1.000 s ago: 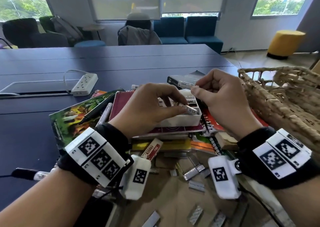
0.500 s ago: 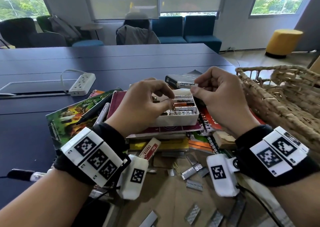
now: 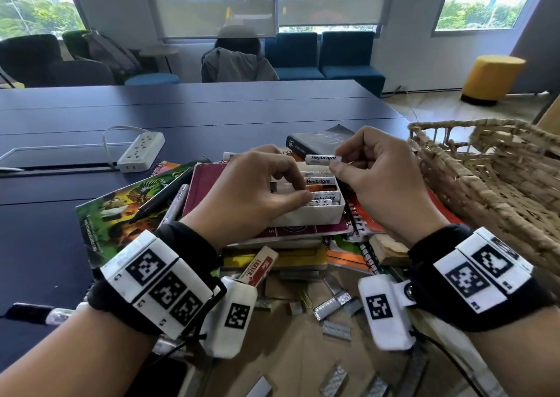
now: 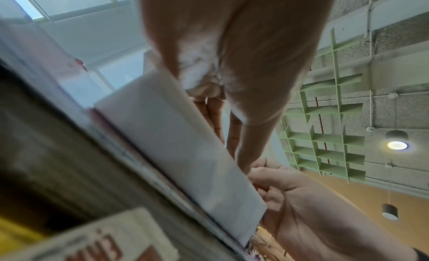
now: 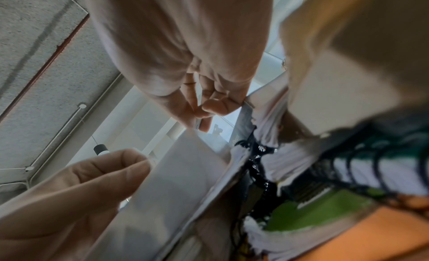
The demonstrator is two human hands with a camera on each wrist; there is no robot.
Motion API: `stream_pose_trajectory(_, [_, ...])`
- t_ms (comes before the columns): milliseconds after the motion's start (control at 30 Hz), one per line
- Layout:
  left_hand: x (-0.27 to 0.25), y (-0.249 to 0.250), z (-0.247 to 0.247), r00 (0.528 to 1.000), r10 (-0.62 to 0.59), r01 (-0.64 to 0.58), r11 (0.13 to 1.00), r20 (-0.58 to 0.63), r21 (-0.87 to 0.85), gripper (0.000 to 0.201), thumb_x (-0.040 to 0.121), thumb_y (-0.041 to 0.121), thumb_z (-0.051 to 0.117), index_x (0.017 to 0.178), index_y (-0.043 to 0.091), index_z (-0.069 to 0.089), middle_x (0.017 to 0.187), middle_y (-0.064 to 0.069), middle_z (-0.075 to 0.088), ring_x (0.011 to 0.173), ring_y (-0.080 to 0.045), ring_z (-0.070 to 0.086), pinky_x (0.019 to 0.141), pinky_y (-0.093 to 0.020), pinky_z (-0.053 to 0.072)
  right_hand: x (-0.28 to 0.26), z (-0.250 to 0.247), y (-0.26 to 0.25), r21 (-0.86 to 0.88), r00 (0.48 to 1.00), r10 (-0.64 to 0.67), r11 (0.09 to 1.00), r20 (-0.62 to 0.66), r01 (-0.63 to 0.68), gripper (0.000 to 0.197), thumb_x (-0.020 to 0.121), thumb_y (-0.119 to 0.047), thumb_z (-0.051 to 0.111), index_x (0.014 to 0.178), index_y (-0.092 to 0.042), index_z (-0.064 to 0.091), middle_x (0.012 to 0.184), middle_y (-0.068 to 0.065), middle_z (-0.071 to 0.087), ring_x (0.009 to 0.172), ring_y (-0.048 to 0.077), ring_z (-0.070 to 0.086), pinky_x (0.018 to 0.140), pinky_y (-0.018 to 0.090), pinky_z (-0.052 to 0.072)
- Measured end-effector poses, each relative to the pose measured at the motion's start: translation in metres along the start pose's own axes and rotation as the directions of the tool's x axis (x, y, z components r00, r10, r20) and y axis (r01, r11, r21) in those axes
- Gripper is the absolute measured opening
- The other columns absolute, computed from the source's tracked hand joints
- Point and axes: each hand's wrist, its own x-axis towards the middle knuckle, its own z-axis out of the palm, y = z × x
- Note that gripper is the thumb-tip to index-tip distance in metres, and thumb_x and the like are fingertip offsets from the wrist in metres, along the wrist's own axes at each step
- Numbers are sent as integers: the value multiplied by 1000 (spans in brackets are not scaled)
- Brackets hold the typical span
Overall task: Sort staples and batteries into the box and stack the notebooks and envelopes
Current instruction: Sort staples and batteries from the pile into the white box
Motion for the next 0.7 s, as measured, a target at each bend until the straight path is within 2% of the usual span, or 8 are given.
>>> stream_pose_trajectory(67, [0,1,0,1000,-2,1,1000,8,22,14,80,40,83,81,32,72,93,13,64,89,-8,61,78,-29,51,0,0,1,-5,1000,1,1000,5,-1,13,86,-16,80,86,-22,68,79,4,70,76,26,66,73,50,59])
stream_pose_trajectory(133, [0,2,0,1000,-2,2,1000,12,31,15,80,41,84,80,31,72,93,14,63,91,-8,61,80,-30,51,0,0,2,-14,1000,-2,1000,9,3,13,87,-16,79,85,-22,68,79,4,70,76,25,66,72,49,59])
stream_pose_trajectory(267, [0,3,0,1000,-21,22,999,-6,45,20,77,45,84,77,29,71,84,15,60,78,-1,56,67,-12,39,-1,1,2,-31,1000,-6,1000,17,6,12,88,-17,79,86,-22,68,79,0,69,74,20,65,69,38,59])
stream_pose_trajectory(300, [0,3,1,1000,-27,27,998,-11,55,22,77,46,84,76,29,71,81,15,59,75,-1,55,64,-11,37,-1,2,2,-40,1000,-6,999,19,6,12,88,-17,79,86,-23,68,79,-1,69,74,19,65,68,36,58])
stream_pose_trajectory(400, [1,4,2,999,-43,44,997,-22,62,25,76,49,84,72,27,71,78,14,59,68,-3,52,60,-13,34,-1,2,2,-57,1000,-8,998,26,9,12,88,-17,78,86,-23,68,78,-2,68,71,15,63,65,30,55])
stream_pose_trajectory(533, [0,2,2,996,-58,63,995,-65,81,31,73,53,85,68,26,70,78,14,59,69,-2,52,60,-12,35,-1,1,3,-62,1000,-10,998,22,11,12,88,-17,78,86,-23,68,76,-3,67,64,5,57,61,24,52])
stream_pose_trajectory(633, [0,2,2,995,-59,67,993,-83,99,37,73,52,85,61,21,69,74,14,55,69,1,51,59,-8,36,0,1,5,-90,1000,-7,996,0,7,12,88,-16,78,84,-23,68,76,-4,66,64,6,56,60,22,51])
stream_pose_trajectory(700, [0,2,3,996,-65,70,993,-58,97,37,75,52,83,59,21,71,75,13,55,70,-2,52,59,-11,35,-1,1,5,-119,1000,-7,993,-18,5,12,87,-17,78,84,-22,68,77,-5,68,67,10,60,61,22,52])
